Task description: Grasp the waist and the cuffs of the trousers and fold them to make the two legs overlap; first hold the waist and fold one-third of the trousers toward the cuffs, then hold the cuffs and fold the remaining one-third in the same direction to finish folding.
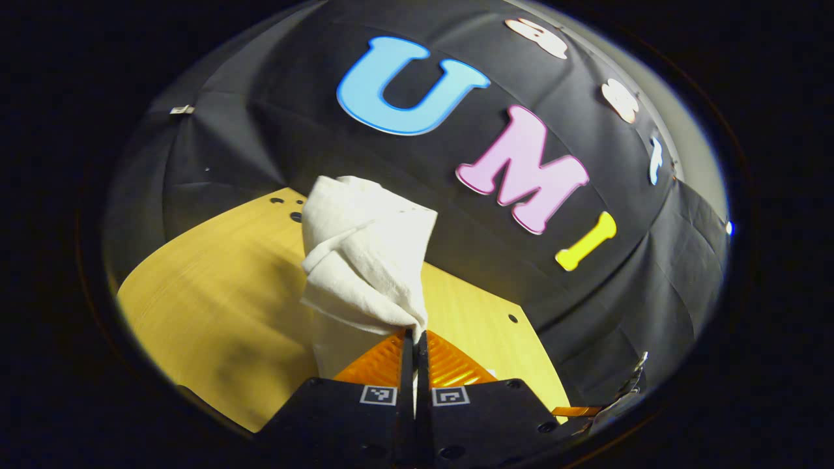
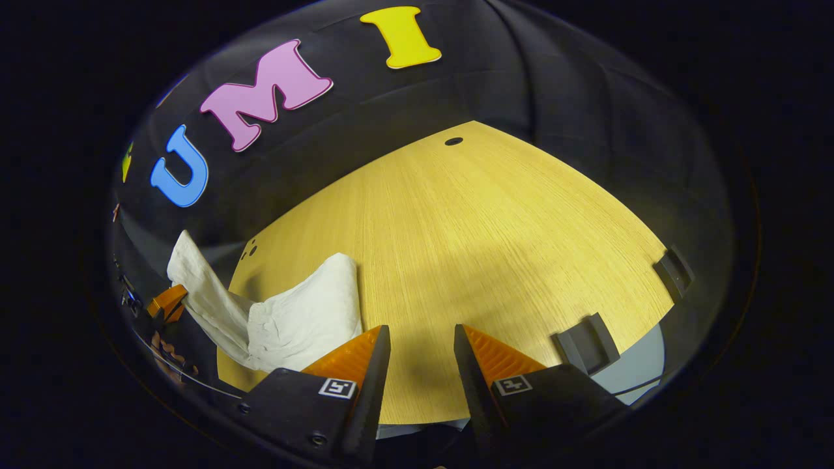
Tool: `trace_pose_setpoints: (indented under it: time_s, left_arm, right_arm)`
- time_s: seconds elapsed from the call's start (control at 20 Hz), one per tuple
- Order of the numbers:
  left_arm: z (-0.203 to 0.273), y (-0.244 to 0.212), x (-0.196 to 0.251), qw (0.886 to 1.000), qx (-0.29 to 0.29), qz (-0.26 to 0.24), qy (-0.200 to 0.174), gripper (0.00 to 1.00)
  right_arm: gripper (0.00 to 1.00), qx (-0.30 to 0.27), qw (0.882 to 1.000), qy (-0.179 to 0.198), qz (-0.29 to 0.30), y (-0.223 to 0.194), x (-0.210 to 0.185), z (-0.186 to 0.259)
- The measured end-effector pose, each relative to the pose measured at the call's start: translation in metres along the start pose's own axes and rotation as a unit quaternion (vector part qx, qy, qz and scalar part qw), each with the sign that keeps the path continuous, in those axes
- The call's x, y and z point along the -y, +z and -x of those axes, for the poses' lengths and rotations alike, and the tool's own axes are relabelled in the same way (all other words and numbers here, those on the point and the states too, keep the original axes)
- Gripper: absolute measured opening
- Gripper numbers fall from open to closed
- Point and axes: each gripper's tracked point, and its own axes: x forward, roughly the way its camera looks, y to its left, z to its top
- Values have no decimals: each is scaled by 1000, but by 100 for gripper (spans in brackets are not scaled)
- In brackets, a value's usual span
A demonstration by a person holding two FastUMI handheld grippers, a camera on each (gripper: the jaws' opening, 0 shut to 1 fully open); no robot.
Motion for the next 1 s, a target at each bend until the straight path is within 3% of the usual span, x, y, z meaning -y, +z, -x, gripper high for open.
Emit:
trace_pose_setpoints:
  time_s: [0.45, 0.85, 1.0]
  left_arm:
    - [-20, -92, 61, 993, -91, -63, -41, 6]
    - [-22, -158, 83, 974, -159, -153, -60, 5]
    - [-18, -172, 99, 960, -168, -205, -91, 9]
  right_arm:
    - [62, 1, 1000, -8, -15, 3, 21, 8]
    - [62, 1, 999, -22, -25, -4, 36, 20]
    - [62, 4, 999, -27, -30, -7, 39, 25]
